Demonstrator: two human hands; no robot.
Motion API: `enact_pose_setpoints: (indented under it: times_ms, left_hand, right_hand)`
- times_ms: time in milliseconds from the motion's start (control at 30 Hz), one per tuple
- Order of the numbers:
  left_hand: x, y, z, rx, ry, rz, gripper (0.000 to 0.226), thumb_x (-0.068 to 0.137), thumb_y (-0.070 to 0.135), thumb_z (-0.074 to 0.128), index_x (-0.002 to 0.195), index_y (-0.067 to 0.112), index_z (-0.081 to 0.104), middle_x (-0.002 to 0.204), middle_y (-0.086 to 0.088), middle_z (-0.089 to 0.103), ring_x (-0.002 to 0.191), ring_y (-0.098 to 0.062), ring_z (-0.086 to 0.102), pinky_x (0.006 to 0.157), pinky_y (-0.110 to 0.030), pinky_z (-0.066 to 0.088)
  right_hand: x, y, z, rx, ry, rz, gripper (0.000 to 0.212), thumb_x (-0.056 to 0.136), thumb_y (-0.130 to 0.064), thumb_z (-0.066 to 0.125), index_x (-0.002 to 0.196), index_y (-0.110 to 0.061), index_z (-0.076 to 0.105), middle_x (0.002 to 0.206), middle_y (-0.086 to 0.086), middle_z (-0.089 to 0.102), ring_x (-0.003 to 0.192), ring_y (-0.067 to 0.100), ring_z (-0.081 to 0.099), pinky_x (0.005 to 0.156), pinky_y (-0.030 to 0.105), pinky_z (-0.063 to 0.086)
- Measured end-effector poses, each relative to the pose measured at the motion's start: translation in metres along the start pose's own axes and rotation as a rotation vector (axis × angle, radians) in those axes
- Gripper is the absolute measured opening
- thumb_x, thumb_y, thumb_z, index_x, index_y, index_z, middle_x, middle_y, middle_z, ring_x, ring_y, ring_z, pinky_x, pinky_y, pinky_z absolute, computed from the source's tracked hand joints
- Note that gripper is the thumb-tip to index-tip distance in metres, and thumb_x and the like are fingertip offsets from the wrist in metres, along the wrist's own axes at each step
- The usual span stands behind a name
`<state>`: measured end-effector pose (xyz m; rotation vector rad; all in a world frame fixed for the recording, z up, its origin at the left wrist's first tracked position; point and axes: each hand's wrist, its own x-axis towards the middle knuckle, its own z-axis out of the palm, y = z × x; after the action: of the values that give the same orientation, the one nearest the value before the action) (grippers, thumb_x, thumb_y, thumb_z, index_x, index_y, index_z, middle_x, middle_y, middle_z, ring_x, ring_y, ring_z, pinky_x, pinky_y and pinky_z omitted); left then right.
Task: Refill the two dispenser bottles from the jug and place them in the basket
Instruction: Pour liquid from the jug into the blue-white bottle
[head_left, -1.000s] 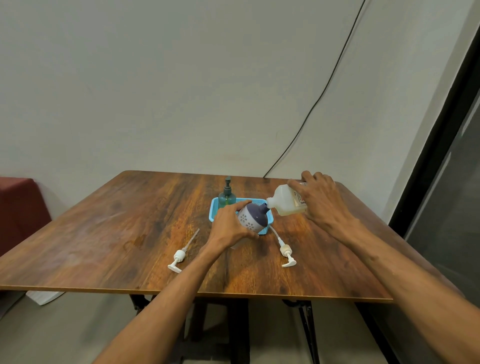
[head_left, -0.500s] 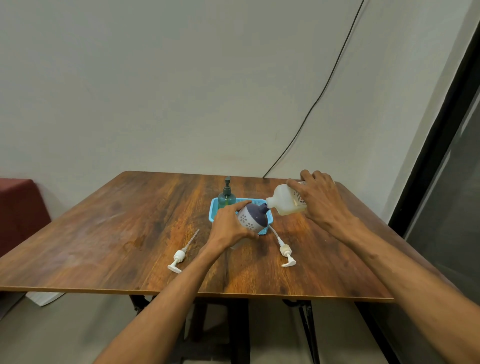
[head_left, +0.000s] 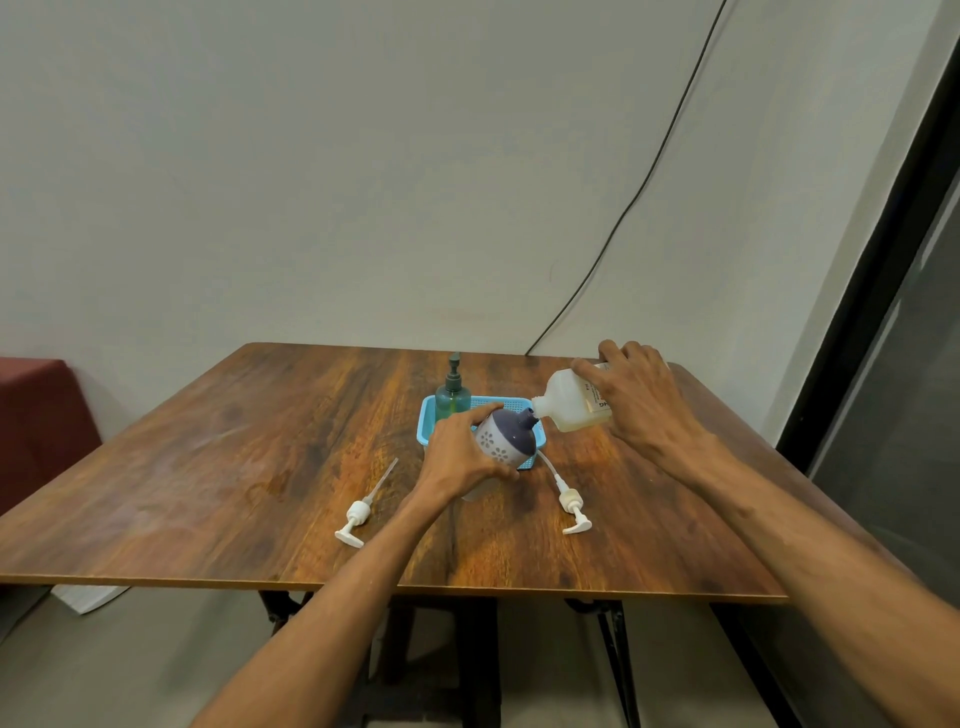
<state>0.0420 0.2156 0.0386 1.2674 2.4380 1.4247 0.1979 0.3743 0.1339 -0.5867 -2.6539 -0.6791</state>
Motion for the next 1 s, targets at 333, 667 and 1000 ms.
enact_pose_setpoints:
  times_ms: [333,667,1000]
  left_hand:
    - [-0.0008,-0.0017,0.0019,-0.006,-0.001,-0.004,0.093,0.055,0.029,0.094,0.138,0.019,0.054,0.128,0.001,0.063,0.115,-0.015,0.059,0.099,-0.035,0.051]
    - [-0.0008,-0.0024,0.0029,-0.014,-0.005,-0.012,0.091,0.057,0.028,0.094,0.139,0.018,0.054,0.129,0.001,0.063,0.115,-0.015,0.059,0.097,-0.029,0.047]
    - [-0.0012,-0.0017,0.0029,-0.015,-0.006,-0.018,0.09,0.057,0.027,0.094,0.138,0.019,0.054,0.129,0.0,0.063,0.114,-0.014,0.059,0.096,-0.027,0.045]
  right_hand:
    - [0.0003,-0.0002,0.0021,-0.011,0.029,0.004,0.078,0.071,-0.022,0.089,0.14,-0.028,0.052,0.131,0.011,0.055,0.113,0.03,0.056,0.1,0.045,0.046]
    - [0.0,-0.0018,-0.0042,-0.025,-0.017,-0.019,0.078,0.08,-0.025,0.082,0.147,-0.028,0.042,0.141,0.01,0.047,0.123,0.03,0.05,0.108,0.044,0.039]
    - [0.0,-0.0023,-0.0067,-0.041,-0.019,-0.022,0.077,0.082,-0.026,0.081,0.148,-0.029,0.041,0.142,0.009,0.046,0.123,0.029,0.049,0.107,0.043,0.04]
